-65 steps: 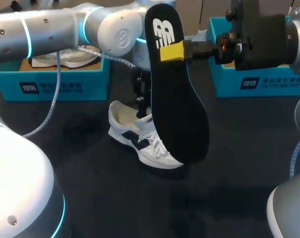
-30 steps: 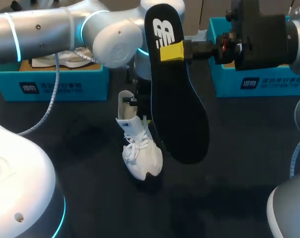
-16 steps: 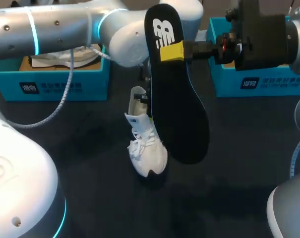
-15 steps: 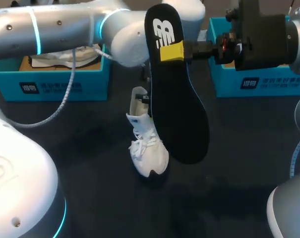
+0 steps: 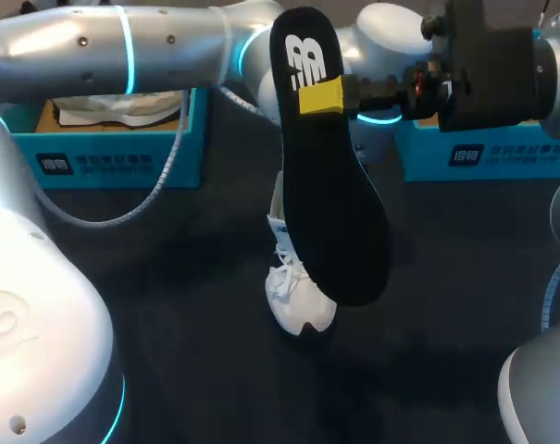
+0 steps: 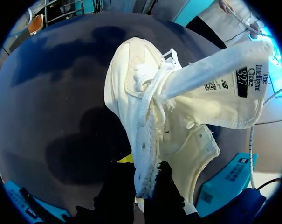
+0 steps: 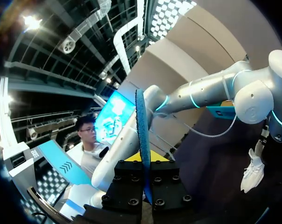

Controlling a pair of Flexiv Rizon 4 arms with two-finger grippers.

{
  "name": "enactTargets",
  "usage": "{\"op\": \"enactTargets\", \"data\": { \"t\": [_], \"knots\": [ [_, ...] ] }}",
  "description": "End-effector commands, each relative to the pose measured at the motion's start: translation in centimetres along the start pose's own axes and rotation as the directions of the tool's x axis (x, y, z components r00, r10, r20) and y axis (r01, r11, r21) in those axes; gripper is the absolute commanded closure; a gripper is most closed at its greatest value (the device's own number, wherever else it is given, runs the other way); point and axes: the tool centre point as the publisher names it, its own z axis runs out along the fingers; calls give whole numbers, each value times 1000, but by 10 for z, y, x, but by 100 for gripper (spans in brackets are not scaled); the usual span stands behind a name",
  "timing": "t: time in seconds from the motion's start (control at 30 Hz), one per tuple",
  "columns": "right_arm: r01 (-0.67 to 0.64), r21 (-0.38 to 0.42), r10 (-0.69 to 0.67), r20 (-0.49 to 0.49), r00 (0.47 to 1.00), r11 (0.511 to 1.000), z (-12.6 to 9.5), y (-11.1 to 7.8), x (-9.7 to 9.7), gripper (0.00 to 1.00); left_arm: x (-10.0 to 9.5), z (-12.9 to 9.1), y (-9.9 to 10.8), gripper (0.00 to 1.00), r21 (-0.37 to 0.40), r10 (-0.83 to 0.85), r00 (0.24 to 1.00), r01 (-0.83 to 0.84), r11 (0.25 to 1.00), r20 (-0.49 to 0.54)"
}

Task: Take the shoe out of the shoebox, open the shoe tongue, remove and reinsert the insole, then place the shoe into the shoebox

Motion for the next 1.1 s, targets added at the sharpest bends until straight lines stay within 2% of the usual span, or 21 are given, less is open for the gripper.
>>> {"op": "enactTargets", "data": {
  "t": [0.03,0.2,0.4,0.63,0.77,1.1],
  "knots": [
    [-1,-196,2,4,1000,981,4,-8,6,100,-11,6,2,100,9,10,999,-10,1000,-44],
    [-1,-196,2,4,1000,981,4,-8,6,100,-18,14,2,100,11,8,998,-8,1000,-59],
    [-1,-196,2,4,1000,981,4,-8,6,100,-11,13,-7,100,19,-12,998,14,1000,-66],
    [-1,-196,2,4,1000,981,4,-8,6,100,-2,6,-17,100,-45,-82,992,78,996,-95],
    [-1,-196,2,4,1000,981,4,-8,6,100,0,5,-19,100,-56,-107,990,102,993,-95],
    [-1,-196,2,4,1000,981,4,-8,6,100,3,11,-25,100,-35,-64,991,60,998,-120]
  ]
}}
